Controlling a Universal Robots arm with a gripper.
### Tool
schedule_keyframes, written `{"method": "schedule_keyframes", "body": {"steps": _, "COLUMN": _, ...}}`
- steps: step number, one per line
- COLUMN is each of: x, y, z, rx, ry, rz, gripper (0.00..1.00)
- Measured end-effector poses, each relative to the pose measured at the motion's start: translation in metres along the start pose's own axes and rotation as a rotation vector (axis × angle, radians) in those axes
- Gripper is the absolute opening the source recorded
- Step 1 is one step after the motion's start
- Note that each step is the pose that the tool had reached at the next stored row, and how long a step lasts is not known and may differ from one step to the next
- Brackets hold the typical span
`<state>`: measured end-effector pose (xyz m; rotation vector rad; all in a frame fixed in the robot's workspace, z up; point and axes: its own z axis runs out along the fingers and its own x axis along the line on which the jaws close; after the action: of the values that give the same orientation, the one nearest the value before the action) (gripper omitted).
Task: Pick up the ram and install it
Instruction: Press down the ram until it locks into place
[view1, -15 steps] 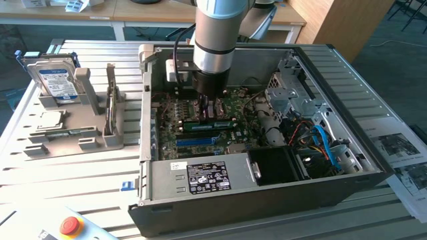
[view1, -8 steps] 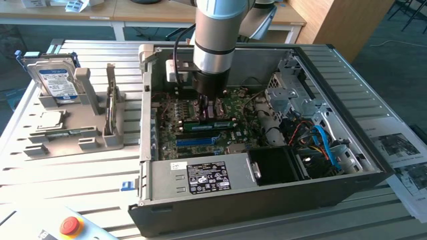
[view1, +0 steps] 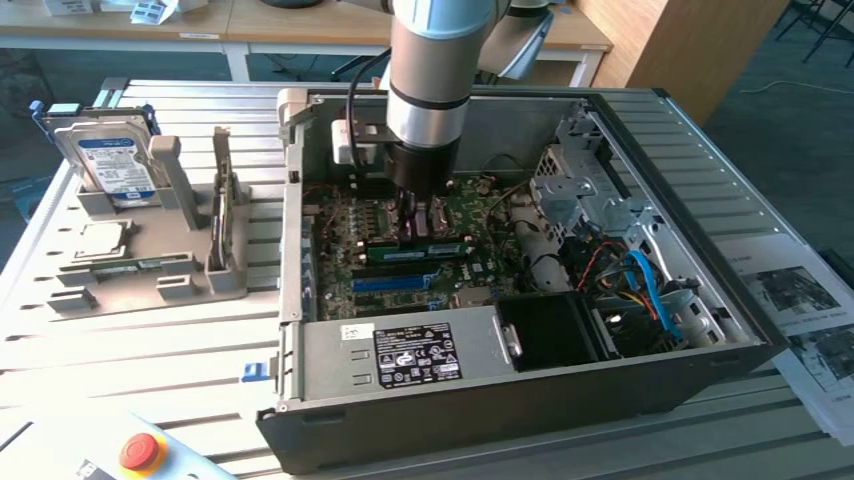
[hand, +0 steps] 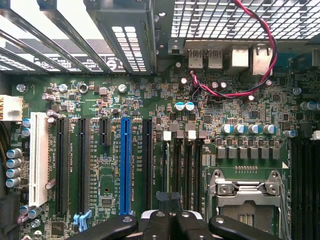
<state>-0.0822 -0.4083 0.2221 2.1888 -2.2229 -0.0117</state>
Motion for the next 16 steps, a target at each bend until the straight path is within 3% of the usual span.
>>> {"method": "schedule_keyframes", "body": {"steps": 9, "x": -0.0001, "y": -0.0001, "z": 0.0007, "rx": 0.0002, "ry": -0.0003, "rz": 0.0, "gripper": 0.1}}
{"method": "schedule_keyframes", "body": {"steps": 16, "x": 0.0, "y": 0.0, "z": -0.0053, "rx": 0.0002, "ry": -0.0002, "rz": 0.0, "gripper": 0.1}}
